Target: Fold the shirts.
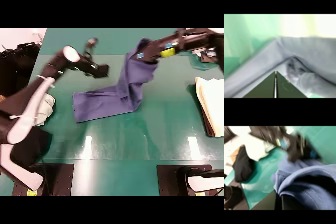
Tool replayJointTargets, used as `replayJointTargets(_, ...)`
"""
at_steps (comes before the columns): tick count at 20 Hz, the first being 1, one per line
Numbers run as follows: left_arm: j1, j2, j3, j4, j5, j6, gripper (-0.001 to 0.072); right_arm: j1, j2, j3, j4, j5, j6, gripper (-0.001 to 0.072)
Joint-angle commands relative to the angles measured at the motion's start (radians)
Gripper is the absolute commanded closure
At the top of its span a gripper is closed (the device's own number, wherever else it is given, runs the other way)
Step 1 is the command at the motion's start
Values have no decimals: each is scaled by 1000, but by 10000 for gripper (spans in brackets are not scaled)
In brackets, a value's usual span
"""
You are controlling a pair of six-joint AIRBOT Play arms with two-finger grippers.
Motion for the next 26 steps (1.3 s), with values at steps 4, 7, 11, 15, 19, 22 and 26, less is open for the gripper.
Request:
replayJointTargets(4, 263, 252, 2, 77, -235, 100, 684, 401, -200, 3, 8, -312, -105, 537)
replayJointTargets(7, 342, 327, 2, 90, -251, 101, 684, 501, -296, 55, -5, -349, -111, 99)
replayJointTargets(11, 384, 378, 1, 97, -314, 116, 684, 379, -241, 73, -187, -224, -23, 202)
replayJointTargets(15, 383, 380, -2, 99, -346, 116, 684, 138, -121, -139, -264, -163, 39, 203)
replayJointTargets(19, 383, 379, -2, 92, -343, 115, 684, -96, -92, -338, -262, -96, 40, 51)
replayJointTargets(22, 380, 378, -2, 84, -331, 115, 684, -187, -149, -427, -182, -84, 37, 42)
replayJointTargets(26, 380, 378, -2, 60, -324, 115, 684, -150, -279, -399, -14, -60, 0, 63)
